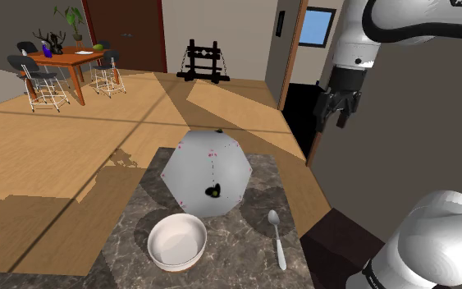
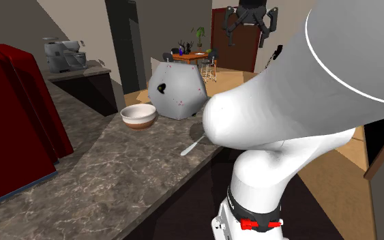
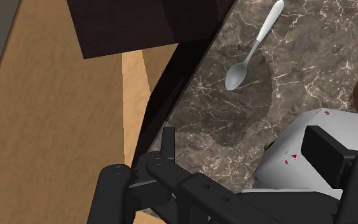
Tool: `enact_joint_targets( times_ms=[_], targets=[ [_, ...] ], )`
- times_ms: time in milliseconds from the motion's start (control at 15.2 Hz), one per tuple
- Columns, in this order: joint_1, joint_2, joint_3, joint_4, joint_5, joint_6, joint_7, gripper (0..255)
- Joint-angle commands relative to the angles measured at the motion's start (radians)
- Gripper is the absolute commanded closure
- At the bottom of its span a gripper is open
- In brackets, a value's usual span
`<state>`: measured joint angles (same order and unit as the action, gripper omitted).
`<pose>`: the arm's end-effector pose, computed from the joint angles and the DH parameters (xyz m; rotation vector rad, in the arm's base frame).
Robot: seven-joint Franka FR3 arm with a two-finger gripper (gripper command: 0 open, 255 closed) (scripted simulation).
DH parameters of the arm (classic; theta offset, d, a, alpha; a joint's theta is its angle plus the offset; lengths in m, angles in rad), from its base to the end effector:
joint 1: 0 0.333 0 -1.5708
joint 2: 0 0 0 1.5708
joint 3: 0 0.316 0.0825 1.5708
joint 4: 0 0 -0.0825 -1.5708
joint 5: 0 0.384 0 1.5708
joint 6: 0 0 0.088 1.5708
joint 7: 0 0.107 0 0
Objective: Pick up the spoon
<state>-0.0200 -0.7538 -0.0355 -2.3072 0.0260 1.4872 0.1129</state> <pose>0.3067 -0.0175 0.5964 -3.0823 0.2419 0.1054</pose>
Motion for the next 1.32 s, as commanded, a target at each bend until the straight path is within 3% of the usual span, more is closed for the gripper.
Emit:
enact_joint_targets(
  times_ms=[0, 726, 1254],
  targets=[
    [0.0, 0.0, 0.0, 0.0, 0.0, 0.0, 0.0, 0],
    [0.006, -0.167, 0.256, -0.403, 0.102, 0.294, 0.35, 0],
    [0.036, -0.088, 0.509, -0.574, 0.219, 0.562, 0.635, 0]
  ],
)
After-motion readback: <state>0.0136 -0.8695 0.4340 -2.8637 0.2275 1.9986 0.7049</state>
